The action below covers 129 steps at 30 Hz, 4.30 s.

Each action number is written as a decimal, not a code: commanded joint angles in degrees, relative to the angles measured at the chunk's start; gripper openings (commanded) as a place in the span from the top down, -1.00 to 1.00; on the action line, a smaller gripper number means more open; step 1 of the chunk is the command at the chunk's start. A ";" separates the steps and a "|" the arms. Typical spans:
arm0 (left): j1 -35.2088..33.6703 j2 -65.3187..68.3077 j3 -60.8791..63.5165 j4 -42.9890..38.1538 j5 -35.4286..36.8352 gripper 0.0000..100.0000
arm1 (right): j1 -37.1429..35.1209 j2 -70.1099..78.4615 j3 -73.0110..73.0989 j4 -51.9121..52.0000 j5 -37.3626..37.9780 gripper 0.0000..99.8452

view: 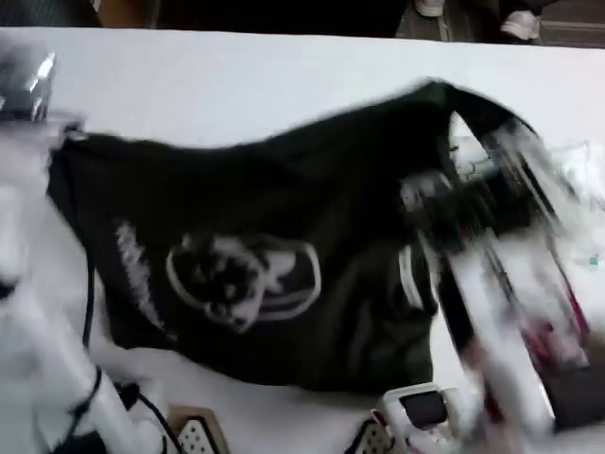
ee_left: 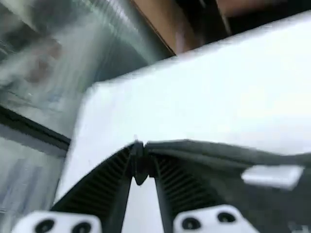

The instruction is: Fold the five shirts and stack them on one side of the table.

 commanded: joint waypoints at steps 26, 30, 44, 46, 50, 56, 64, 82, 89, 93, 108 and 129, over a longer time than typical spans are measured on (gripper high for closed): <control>7.21 58.99 -54.90 7.91 -2.81 0.95 | 7.60 50.51 -21.10 -13.58 -0.35 0.96; 8.18 63.74 -55.16 12.66 -3.08 0.95 | 7.60 54.90 -21.27 -7.78 -3.78 0.96; 9.93 62.42 -44.26 23.82 -3.08 0.95 | 7.16 52.97 -21.71 20.00 -6.24 0.96; 9.93 57.85 -36.88 23.82 -3.16 0.95 | 7.08 52.26 -21.71 23.25 -6.24 0.96; 10.73 44.48 -19.82 23.82 -3.52 0.95 | 8.13 49.63 -20.84 25.27 -6.24 0.96; 11.16 23.12 6.55 21.63 -7.30 0.95 | 8.31 37.14 -5.71 25.27 -6.15 0.96; 11.16 6.15 31.69 15.82 -7.38 0.95 | 8.75 15.78 22.86 23.08 -4.13 0.96; 8.79 2.46 53.58 5.89 -7.47 0.95 | 13.41 -9.27 68.48 8.92 1.93 0.96; 8.70 2.46 58.77 1.41 -7.47 0.95 | 20.62 -9.01 71.03 7.78 9.58 0.96; 8.70 2.46 62.20 -1.14 -7.47 0.95 | 25.71 -9.10 75.69 4.70 13.19 0.96; 8.88 2.46 63.16 -1.67 -7.47 0.94 | 25.89 -9.10 78.77 1.45 18.37 0.96; 8.70 3.08 25.45 15.65 -4.92 0.57 | 13.41 -6.29 47.74 6.81 3.16 0.58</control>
